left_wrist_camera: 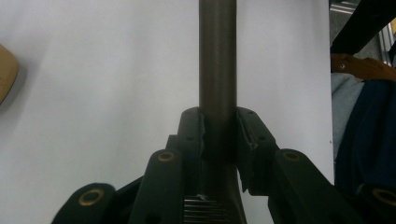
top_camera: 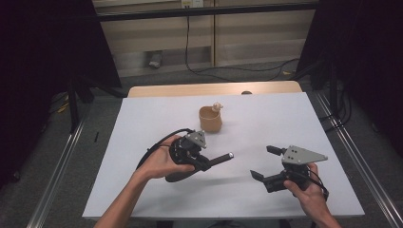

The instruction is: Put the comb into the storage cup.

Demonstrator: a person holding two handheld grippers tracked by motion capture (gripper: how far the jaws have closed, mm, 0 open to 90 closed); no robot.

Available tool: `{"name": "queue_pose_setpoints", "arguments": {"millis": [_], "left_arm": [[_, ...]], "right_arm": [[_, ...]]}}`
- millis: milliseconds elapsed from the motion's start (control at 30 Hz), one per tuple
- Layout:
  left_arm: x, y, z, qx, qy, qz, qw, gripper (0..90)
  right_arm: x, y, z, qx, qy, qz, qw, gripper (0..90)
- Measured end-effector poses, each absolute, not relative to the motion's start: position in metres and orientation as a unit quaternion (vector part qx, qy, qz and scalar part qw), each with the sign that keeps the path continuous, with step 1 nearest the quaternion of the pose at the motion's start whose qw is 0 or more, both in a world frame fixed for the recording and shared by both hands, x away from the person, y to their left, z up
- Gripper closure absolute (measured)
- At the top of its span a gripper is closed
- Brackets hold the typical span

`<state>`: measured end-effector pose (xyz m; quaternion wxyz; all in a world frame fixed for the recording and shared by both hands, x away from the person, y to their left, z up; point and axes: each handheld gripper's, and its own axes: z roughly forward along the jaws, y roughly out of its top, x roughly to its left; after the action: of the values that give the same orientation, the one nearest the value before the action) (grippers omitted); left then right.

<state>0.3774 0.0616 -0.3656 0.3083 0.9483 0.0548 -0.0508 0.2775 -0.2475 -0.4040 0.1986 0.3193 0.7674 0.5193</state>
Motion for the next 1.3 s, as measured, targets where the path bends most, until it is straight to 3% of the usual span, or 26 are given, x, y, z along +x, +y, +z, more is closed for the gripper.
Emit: {"name": "queue_pose_setpoints", "arguments": {"millis": [167,467,600,1300], "left_arm": [[0.376,0.054,-0.365,0.953,0.041,-0.054,0.296,73.0],[0.375,0.045,-0.362,0.96,0.028,-0.048,0.275,73.0],[0.376,0.043,-0.362,0.964,0.017,-0.024,0.264,73.0],[0.38,0.028,-0.368,0.976,0.004,-0.034,0.214,73.0]], "right_arm": [[0.286,-0.235,-0.404,0.303,0.801,0.494,0.147,3.1],[0.295,-0.222,-0.4,0.283,0.829,0.473,0.095,3.6],[0.299,-0.218,-0.4,0.275,0.841,0.457,0.092,2.9],[0.322,-0.201,-0.398,0.223,0.895,0.383,0.054,6.6]]}}
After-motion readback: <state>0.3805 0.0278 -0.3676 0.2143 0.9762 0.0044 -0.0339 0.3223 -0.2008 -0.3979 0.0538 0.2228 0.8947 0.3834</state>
